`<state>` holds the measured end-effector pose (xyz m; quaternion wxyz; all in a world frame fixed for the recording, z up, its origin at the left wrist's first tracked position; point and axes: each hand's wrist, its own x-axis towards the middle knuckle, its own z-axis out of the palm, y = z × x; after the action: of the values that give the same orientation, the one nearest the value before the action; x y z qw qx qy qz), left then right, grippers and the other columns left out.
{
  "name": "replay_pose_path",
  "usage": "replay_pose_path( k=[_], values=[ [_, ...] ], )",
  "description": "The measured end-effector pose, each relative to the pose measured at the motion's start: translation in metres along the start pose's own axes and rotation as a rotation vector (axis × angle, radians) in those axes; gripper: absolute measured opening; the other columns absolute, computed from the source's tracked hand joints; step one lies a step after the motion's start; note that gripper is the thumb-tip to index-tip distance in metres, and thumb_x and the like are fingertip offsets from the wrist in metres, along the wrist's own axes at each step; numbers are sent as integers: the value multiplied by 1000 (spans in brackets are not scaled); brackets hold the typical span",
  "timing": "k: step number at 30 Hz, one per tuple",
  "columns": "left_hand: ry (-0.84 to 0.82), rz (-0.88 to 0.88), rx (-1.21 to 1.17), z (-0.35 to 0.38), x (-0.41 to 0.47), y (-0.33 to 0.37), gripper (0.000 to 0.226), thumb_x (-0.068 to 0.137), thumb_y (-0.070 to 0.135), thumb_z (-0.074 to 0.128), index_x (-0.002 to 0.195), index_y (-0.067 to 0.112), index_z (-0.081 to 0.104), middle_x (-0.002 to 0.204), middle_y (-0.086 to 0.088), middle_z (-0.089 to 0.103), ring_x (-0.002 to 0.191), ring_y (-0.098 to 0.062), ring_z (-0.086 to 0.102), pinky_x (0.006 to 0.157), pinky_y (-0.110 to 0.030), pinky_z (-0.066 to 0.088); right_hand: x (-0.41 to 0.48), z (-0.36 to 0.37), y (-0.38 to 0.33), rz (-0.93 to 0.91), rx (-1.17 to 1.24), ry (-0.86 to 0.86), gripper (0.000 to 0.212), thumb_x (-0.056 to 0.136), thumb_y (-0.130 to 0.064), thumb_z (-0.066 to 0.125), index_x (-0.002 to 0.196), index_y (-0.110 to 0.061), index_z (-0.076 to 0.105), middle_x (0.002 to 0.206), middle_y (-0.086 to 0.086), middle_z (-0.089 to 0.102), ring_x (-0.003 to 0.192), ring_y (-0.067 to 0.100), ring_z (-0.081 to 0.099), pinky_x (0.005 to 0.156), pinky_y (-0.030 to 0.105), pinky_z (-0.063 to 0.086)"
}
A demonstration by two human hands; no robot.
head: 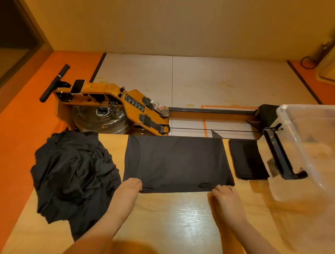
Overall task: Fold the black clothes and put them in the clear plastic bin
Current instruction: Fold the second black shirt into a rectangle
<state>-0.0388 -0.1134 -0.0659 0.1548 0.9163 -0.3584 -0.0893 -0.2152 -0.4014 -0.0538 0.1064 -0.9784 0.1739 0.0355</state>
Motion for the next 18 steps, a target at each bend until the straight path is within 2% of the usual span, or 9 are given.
replay_pose_path(
  k=[2, 3, 5, 7, 9, 13, 15, 18],
  values=[
    [20, 30, 52, -5, 2, 5, 38, 58, -15, 71, 71, 16, 54, 69, 2, 52, 64, -20, 51, 55, -29, 39, 7, -1, -18, 18, 4, 59, 34, 57, -10, 89, 83, -23, 70, 80, -5, 65, 74, 15, 61, 69, 28, 53],
    [28, 42, 77, -7, 2, 6, 40, 56, -15, 73, 74, 17, 56, 68, 2, 54, 64, -21, 52, 57, -27, 39, 12, -3, -27, 33, 21, 84, 33, 64, -12, 85, 91, -21, 70, 88, -4, 65, 81, 17, 61, 76, 30, 53],
    [41, 60, 131, -8, 0, 7, 47, 54, -11, 80, 89, 17, 65, 73, 2, 61, 67, -22, 60, 60, -28, 47, 20, -5, -40, 57, 85, 99, 41, 80, -16, 73, 120, -17, 62, 118, 1, 62, 111, 21, 56, 100, 34, 44],
    [28, 79, 169, -6, -1, 5, 61, 51, -6, 86, 106, 14, 70, 83, 1, 67, 74, -22, 65, 67, -29, 54, 27, -2, -46, 59, 111, 53, 56, 91, -21, 61, 144, -17, 42, 148, 3, 41, 139, 24, 33, 117, 37, 22],
    [28, 109, 207, -2, 0, 0, 64, 50, -4, 87, 110, 13, 71, 89, 0, 68, 79, -22, 66, 73, -30, 56, 33, 2, -44, 59, 69, -45, 60, 98, -27, 51, 152, -21, 25, 159, 1, 22, 148, 21, 15, 119, 36, 8],
    [14, 129, 188, -3, 5, -4, 45, 58, 2, 88, 99, 16, 76, 89, 2, 68, 79, -21, 66, 74, -31, 56, 36, 8, -33, 28, 37, -206, 61, 101, -39, 42, 154, -25, 14, 162, -4, 10, 149, 16, 4, 118, 35, -2],
    [16, 144, 188, -5, 9, -4, 42, 55, 6, 90, 93, 17, 77, 84, 4, 67, 74, -19, 65, 71, -28, 55, 35, 10, -24, -26, 3, -225, 62, 101, -43, 42, 154, -28, 15, 162, -5, 10, 149, 16, 5, 118, 36, -3],
    [42, 162, 196, -4, 14, -5, 37, 53, 5, 92, 85, 19, 78, 78, 5, 66, 69, -18, 63, 67, -26, 54, 33, 11, -13, -91, -52, -123, 51, 102, -36, 40, 151, -28, 26, 159, -3, 24, 147, 18, 20, 117, 35, -1]
  ],
)
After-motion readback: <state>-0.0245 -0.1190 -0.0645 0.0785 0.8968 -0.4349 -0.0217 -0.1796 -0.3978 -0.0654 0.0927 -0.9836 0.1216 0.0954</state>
